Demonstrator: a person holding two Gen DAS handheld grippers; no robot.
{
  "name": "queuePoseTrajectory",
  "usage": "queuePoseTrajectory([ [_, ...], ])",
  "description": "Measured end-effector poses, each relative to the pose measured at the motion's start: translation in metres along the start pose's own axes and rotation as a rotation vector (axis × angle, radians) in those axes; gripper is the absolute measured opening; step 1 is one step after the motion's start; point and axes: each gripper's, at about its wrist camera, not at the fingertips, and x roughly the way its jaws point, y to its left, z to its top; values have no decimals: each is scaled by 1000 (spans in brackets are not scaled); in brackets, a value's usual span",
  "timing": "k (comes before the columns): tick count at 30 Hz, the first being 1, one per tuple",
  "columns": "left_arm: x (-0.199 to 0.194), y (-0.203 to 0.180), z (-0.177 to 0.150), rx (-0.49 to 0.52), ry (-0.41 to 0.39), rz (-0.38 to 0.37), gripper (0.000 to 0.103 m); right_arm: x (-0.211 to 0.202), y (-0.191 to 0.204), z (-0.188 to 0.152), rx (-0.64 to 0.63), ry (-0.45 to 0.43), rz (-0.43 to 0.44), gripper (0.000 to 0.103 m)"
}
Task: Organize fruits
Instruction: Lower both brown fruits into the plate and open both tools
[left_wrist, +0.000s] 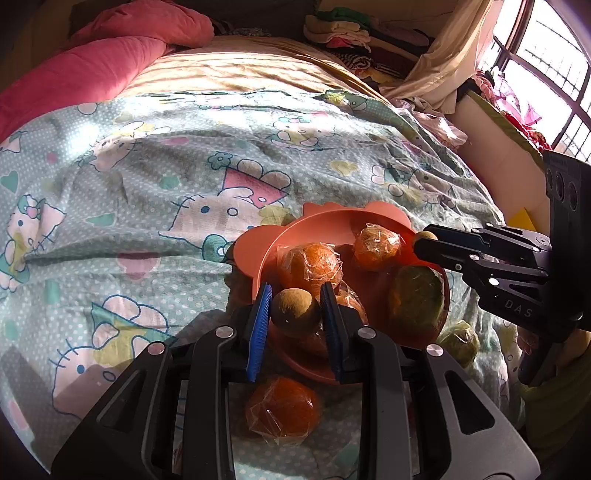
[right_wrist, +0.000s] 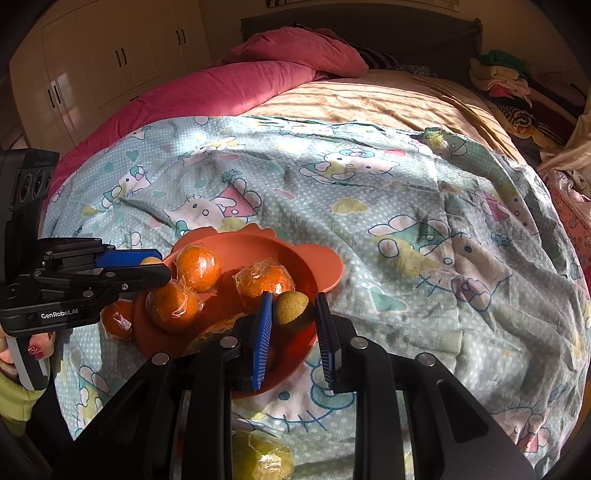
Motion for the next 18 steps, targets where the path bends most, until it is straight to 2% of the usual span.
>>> queuePoseTrajectory([
  [6,0,2,0,-5,-1,3,19,0,0,0,4,-3,0,23],
  [13,-1,3,-1,-9,0,12,19,-10,-2,-2,14,-22,-11,34],
  [18,-7,1,-4,-6,-10,17,25,-18,-4,-6,29,-33,-21,39],
])
